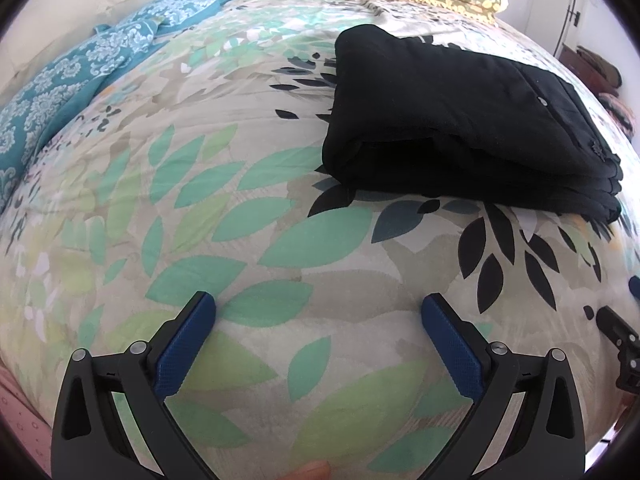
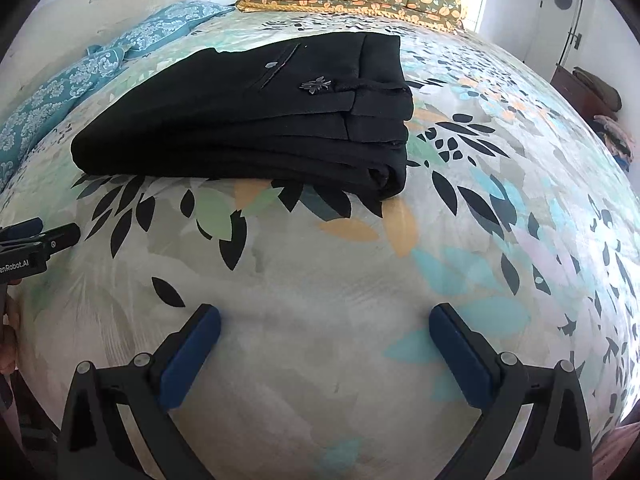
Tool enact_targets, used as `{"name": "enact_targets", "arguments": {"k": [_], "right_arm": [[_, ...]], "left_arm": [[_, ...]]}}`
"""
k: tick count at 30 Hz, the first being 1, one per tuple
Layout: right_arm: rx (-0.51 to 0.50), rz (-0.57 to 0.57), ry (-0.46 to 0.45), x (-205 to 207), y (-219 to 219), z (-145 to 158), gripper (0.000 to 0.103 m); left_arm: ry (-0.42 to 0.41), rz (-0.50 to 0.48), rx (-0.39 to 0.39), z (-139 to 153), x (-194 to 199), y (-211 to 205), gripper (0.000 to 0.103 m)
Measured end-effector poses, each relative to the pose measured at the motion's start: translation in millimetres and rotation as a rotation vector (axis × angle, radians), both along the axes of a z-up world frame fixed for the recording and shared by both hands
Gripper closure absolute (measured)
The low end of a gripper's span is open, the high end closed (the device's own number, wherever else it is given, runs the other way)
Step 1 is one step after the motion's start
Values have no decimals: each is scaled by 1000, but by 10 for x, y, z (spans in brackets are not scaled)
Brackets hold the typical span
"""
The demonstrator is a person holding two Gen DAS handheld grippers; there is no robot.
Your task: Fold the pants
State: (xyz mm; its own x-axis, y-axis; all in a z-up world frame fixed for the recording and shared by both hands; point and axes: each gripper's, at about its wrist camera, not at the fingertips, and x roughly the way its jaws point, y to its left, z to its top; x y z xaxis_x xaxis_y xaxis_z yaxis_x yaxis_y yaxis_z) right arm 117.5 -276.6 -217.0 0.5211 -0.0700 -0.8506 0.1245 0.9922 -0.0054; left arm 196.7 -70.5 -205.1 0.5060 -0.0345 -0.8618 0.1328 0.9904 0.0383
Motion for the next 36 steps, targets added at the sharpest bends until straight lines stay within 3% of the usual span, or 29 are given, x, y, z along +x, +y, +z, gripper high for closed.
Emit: {"name": "enact_targets", "arguments": {"k": [5,8,12,15,17,19,22,24,26,29,31,34,36], "right_arm": [[-6,16,11,24,-2,12,0],[2,3,28,26,-23,60,0],[33,-24,71,16,-151,333,0],[64,-7,79,14,-292,697,0],[33,20,75,39,-359,1004,0],[-19,47,48,87,-392,1372,0],[-67,52,-41,124,-364,1968,0],[-63,30,-122,86,-308,2304,0],[-46,7,-181,22,-204,2477,0],[-26,-12,-220,-263,74,2405,0],[-38,-13,-225,-531,280,2241,0],[-65,0,-236,-945,467,2063,0],[-102,20,-217,-1130,489,2005,0]], "left_arm": [[-20,-25,16,-6,-26,-17,0],[17,-31,-12,-2,22,28,0],[88,-69,11,130,31,32,1],[24,-87,-9,552,35,100,1],[-38,-96,-13,921,86,136,1],[-145,-110,-17,1493,150,178,1],[-289,-112,-16,2272,177,207,1],[-335,-114,-31,2649,119,191,0],[-336,-111,-43,2811,30,150,0],[-270,-68,-103,2641,-279,113,0],[-202,-33,-137,2250,-630,121,0],[-128,-19,-68,1741,-1081,114,0],[-99,-48,-53,1594,-1280,113,0]]}}
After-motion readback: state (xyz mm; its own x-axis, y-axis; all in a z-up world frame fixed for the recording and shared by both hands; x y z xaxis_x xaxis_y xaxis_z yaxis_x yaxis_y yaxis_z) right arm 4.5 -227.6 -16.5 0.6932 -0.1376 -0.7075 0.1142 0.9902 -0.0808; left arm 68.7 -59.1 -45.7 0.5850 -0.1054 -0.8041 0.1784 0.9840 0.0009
